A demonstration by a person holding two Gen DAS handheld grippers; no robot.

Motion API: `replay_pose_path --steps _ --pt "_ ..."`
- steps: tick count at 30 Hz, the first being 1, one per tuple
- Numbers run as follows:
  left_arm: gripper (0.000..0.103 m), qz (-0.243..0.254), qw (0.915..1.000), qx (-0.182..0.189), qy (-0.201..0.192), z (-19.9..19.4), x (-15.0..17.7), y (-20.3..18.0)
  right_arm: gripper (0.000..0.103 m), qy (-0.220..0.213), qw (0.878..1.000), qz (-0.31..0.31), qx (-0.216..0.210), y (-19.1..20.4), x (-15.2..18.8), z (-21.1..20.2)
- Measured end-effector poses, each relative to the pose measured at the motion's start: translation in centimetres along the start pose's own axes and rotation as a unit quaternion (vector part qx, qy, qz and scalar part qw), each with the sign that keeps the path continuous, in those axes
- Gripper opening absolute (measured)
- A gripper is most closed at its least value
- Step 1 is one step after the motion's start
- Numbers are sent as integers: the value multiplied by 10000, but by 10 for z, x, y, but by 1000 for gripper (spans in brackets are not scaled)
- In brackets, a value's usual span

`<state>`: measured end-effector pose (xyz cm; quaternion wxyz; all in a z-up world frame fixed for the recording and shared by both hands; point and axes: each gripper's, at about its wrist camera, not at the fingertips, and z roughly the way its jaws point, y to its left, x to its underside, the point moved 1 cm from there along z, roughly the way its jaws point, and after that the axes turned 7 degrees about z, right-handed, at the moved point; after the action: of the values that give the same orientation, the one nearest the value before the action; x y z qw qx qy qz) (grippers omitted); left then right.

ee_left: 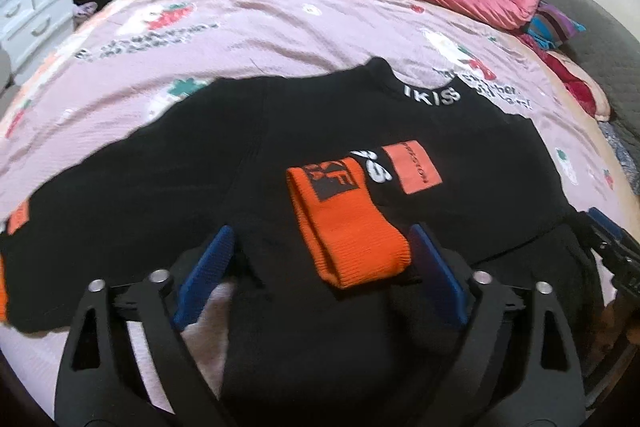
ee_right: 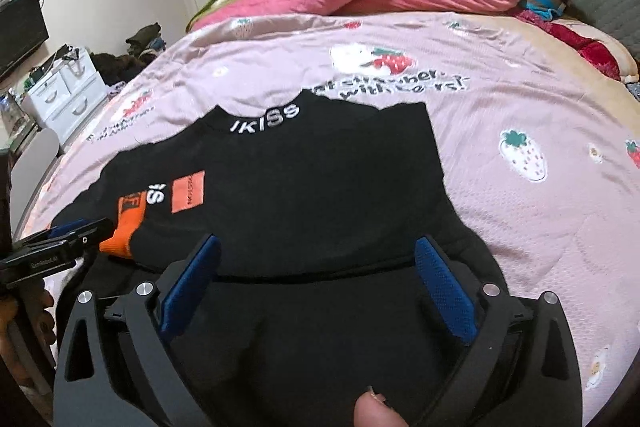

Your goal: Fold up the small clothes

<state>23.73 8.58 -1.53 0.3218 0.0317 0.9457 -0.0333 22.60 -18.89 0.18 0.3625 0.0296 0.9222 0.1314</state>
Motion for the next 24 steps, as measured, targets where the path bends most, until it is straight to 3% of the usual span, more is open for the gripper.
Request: replay_pose_path --steps 4,24 --pt "94 -37 9998 -114 -159 -12 -3 3 98 -57 9999 80 -36 1 -3 -6" --pt "94 -349 9965 -622 -445 -47 11 36 99 -259 9984 -385 -318 50 -7 -21"
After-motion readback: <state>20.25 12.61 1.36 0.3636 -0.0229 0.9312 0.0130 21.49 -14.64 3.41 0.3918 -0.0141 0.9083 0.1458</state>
